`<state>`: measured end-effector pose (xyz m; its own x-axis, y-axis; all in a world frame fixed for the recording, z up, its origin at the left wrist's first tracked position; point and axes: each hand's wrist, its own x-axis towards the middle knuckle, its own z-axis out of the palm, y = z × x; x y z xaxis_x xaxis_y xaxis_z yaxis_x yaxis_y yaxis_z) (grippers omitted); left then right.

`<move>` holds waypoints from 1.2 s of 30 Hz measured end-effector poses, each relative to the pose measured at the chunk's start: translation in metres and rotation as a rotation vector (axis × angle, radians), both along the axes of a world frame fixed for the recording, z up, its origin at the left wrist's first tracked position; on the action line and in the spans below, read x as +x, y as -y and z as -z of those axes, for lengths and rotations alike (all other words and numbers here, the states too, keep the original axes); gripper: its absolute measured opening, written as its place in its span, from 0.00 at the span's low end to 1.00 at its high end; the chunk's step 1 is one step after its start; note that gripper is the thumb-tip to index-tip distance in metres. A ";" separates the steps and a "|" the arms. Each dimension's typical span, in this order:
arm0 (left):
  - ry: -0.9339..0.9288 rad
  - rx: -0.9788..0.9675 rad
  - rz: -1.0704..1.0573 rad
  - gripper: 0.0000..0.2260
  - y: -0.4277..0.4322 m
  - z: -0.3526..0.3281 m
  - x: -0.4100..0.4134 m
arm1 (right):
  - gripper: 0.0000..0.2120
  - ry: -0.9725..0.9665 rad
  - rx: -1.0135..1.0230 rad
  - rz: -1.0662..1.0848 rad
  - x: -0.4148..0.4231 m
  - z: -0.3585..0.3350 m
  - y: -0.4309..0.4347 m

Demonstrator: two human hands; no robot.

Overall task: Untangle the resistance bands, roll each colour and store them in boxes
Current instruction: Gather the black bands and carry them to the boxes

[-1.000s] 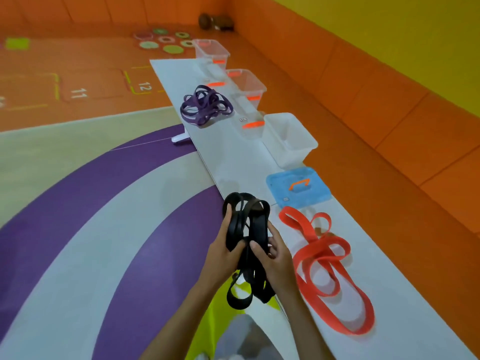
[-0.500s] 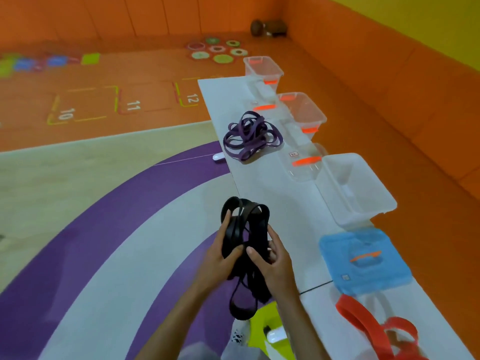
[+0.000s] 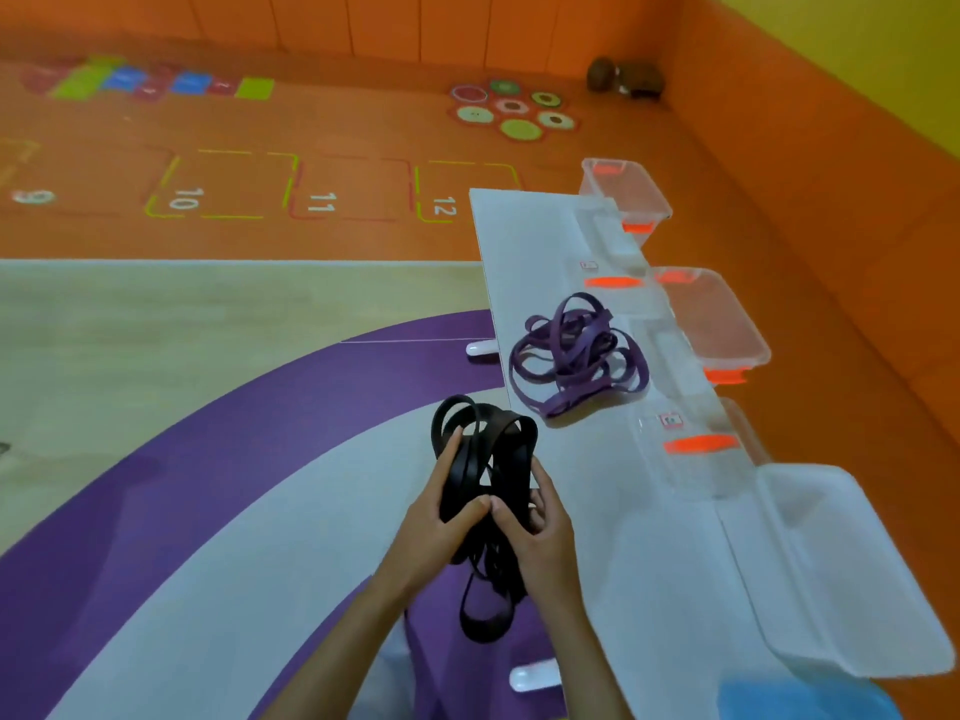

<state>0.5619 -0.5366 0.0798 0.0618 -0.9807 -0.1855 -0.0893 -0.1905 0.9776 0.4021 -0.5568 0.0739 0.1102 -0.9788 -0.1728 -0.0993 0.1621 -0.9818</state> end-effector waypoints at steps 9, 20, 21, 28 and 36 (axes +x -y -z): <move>-0.030 -0.030 0.114 0.34 0.177 -0.012 0.089 | 0.30 0.006 0.002 0.125 0.087 -0.013 0.163; 0.002 -0.034 0.174 0.33 0.366 -0.004 0.122 | 0.30 0.058 0.010 0.202 0.121 -0.001 0.342; 0.003 -0.031 0.170 0.33 0.387 -0.003 0.123 | 0.30 0.069 0.004 0.203 0.123 0.002 0.363; 0.029 0.011 0.198 0.33 0.535 -0.010 0.133 | 0.27 0.106 -0.014 0.217 0.131 0.003 0.510; 0.117 -0.002 0.366 0.34 0.676 -0.015 0.123 | 0.30 0.108 0.001 0.301 0.114 0.001 0.622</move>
